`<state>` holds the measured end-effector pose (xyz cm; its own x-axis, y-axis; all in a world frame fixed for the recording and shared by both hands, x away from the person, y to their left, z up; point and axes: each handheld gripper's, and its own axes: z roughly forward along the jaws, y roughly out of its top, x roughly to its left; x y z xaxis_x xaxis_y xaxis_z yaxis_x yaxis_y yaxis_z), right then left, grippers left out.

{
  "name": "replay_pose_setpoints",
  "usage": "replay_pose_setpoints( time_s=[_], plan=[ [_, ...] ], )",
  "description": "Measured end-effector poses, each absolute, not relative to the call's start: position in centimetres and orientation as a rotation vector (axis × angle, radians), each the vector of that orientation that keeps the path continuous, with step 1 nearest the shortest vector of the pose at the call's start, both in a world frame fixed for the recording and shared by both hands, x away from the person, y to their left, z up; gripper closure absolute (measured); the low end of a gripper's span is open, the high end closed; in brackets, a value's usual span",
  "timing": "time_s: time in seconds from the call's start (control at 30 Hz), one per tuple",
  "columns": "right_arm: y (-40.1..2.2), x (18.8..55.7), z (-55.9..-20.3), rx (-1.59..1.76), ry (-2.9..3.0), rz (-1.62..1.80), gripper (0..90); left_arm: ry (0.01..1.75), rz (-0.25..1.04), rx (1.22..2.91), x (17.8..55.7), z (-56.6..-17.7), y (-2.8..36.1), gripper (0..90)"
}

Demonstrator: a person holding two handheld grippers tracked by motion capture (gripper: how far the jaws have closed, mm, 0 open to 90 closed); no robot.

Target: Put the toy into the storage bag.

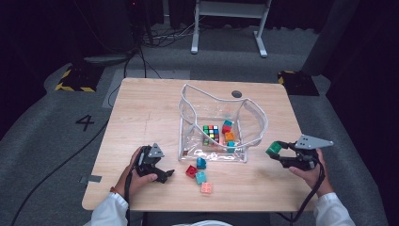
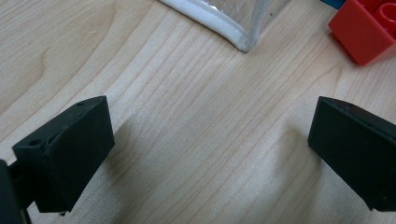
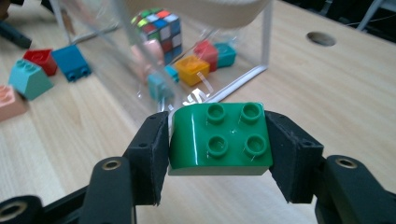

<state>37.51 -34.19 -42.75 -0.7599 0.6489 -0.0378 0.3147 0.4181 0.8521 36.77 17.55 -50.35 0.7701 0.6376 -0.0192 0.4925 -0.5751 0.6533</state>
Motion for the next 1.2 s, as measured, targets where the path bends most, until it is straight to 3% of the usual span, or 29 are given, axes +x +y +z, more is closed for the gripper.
replay_pose_setpoints(
  time_s=[0.23,0.7,1.2],
  plan=[
    [-35.0,39.4,-38.8,0.812,2.241,1.289,43.7,0.836,0.288,2.301,36.8,-50.4,17.5,0.4],
    [-35.0,43.5,-34.3,0.817,2.204,1.282,43.6,0.843,0.282,2.301,36.8,-50.4,17.5,0.4],
    [-31.4,47.2,-30.6,0.739,2.244,1.309,43.6,0.842,0.281,2.301,36.8,-50.4,17.5,0.4]
  ],
)
